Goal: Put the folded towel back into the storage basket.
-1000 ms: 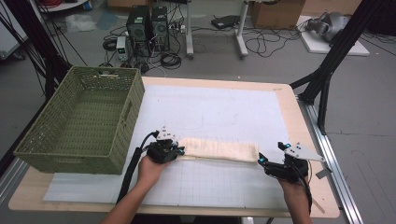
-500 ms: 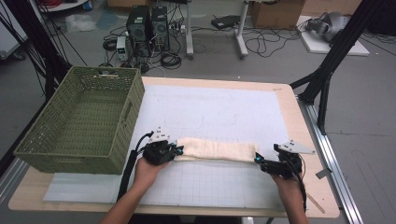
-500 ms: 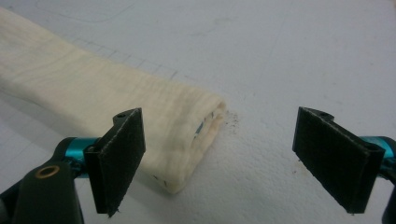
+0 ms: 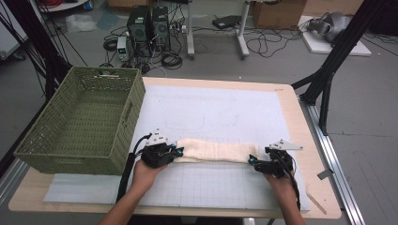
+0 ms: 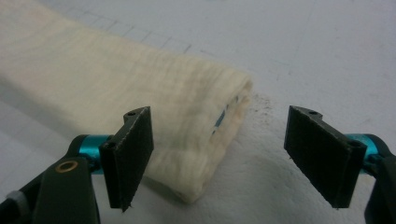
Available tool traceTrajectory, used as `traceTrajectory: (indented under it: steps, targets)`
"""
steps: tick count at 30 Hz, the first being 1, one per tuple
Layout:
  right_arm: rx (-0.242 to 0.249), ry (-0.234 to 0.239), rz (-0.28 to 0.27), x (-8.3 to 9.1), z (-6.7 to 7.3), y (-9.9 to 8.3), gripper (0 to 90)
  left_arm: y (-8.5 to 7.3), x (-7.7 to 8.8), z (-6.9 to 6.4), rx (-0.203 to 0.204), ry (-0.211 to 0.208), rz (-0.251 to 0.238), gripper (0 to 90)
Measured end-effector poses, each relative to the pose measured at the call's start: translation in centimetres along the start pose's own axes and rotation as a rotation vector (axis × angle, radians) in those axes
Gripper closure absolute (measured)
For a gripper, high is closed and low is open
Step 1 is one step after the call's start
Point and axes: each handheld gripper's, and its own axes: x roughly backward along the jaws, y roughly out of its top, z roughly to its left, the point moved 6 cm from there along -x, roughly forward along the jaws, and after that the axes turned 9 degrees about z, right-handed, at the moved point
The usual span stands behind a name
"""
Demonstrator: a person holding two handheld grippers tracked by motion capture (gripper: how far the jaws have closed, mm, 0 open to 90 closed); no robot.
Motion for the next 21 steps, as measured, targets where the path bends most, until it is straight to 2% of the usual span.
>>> traceTrajectory:
  steps: [3, 5, 7, 8, 12, 13, 15, 16, 21]
  targets:
    - [0.027, -0.002, 0.024, -0.3, 0.4, 0.0, 27.1, -0.1, 0.3, -0.1, -0.003, -0.001, -0.011, 81.5]
    - [0.033, 0.02, 0.027, -0.4, 0.5, 0.0, 34.5, -0.1, 0.3, -0.1, -0.007, -0.001, -0.011, 81.5]
    - [0.018, 0.057, 0.035, -0.3, 0.6, -0.1, 43.6, -0.1, 0.4, -0.2, -0.019, -0.007, -0.015, 81.5]
    - [0.009, 0.071, 0.036, -0.3, 0.7, -0.1, 44.9, -0.2, 0.4, -0.2, -0.021, -0.008, -0.016, 81.5]
    - [-0.015, 0.081, 0.03, -0.3, 0.7, -0.2, 51.7, -0.3, 0.5, -0.3, -0.032, -0.012, -0.018, 81.4]
    - [-0.02, 0.103, 0.03, -0.2, 0.7, -0.2, 62.8, -0.3, 0.6, -0.3, -0.032, -0.014, -0.021, 81.4]
    - [-0.028, 0.142, 0.034, -0.2, 0.9, -0.3, 75.5, -0.4, 0.6, -0.3, -0.039, -0.016, -0.02, 81.4]
    - [-0.034, 0.163, 0.037, -0.1, 1.1, -0.3, 77.6, -0.4, 0.7, -0.4, -0.044, -0.016, -0.026, 81.4]
    - [0.018, 0.156, 0.026, 0.2, 1.3, 0.0, 79.9, -0.3, 1.4, -0.8, -0.067, -0.013, -0.055, 81.5]
